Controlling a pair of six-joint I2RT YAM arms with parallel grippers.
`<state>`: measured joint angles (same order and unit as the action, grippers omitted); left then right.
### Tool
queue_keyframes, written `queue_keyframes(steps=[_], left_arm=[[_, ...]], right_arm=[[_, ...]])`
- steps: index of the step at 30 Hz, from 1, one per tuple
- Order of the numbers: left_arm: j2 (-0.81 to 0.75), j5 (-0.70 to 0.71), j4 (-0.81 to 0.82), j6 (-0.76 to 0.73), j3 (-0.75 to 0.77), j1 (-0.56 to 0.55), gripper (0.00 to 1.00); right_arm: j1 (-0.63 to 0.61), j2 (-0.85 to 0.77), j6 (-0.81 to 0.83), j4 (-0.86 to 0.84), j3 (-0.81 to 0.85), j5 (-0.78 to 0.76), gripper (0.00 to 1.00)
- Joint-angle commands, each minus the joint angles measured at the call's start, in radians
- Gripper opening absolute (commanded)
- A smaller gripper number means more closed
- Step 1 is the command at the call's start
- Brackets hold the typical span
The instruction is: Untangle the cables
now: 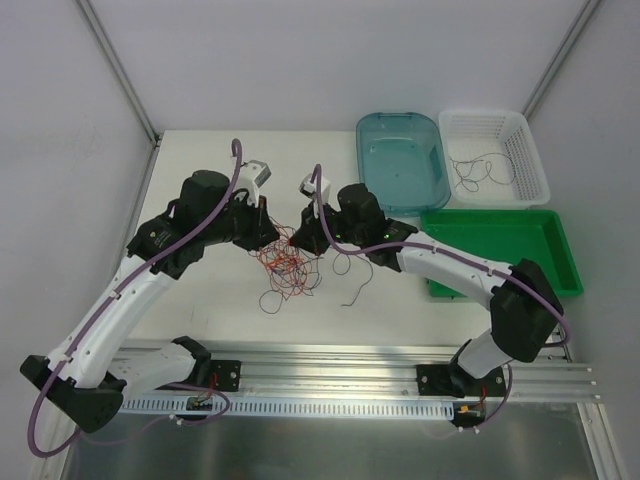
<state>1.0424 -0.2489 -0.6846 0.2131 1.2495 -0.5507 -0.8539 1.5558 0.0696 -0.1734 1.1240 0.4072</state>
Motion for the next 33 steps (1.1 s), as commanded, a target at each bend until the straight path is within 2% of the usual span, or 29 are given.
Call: queue_keyframes(steps=[1,7,9,11,12,14,15,16,19,23,24,28,33], left_arm=[[-0.013,0.152,0.031,0.014,-0.031,-0.006,0.00],[0.011,0.487,0.031,0.071,-0.153,-0.003,0.10],[0.030,0.534,0.030,0.100,-0.192,-0.002,0.16],[0.048,0.517,0.030,0.124,-0.206,0.001,0.23],[0.053,0.496,0.030,0.134,-0.206,0.001,0.34],[0.045,0.424,0.030,0.150,-0.200,0.001,0.48],[0.036,0.403,0.031,0.157,-0.199,0.001,0.58],[0.003,0.381,0.031,0.167,-0.197,0.001,0.75],[-0.089,0.266,0.034,0.178,-0.199,0.000,0.95],[-0.168,0.090,0.048,0.184,-0.220,-0.002,0.97],[-0.179,0.006,0.066,0.177,-0.226,-0.002,0.97],[-0.188,-0.114,0.138,0.089,-0.271,-0.014,0.94],[-0.122,-0.139,0.215,0.025,-0.253,-0.046,0.91]], right_arm=[[0.004,-0.086,0.067,0.070,0.014,-0.048,0.02],[0.044,-0.229,0.096,0.248,-0.027,-0.149,0.01],[0.055,-0.261,0.101,0.316,-0.021,-0.175,0.01],[0.058,-0.290,0.098,0.347,-0.004,-0.180,0.01],[0.058,-0.290,0.096,0.382,0.006,-0.177,0.01],[0.056,-0.275,0.084,0.420,0.042,-0.189,0.01],[0.056,-0.270,0.076,0.442,0.045,-0.194,0.01],[0.056,-0.269,0.065,0.442,0.043,-0.208,0.01],[0.056,-0.264,0.047,0.437,0.025,-0.211,0.01],[0.049,-0.257,0.022,0.411,0.003,-0.203,0.01],[0.047,-0.249,0.024,0.413,0.005,-0.203,0.01],[0.039,-0.232,0.019,0.411,0.013,-0.197,0.01],[0.030,-0.215,0.015,0.416,0.029,-0.191,0.01]])
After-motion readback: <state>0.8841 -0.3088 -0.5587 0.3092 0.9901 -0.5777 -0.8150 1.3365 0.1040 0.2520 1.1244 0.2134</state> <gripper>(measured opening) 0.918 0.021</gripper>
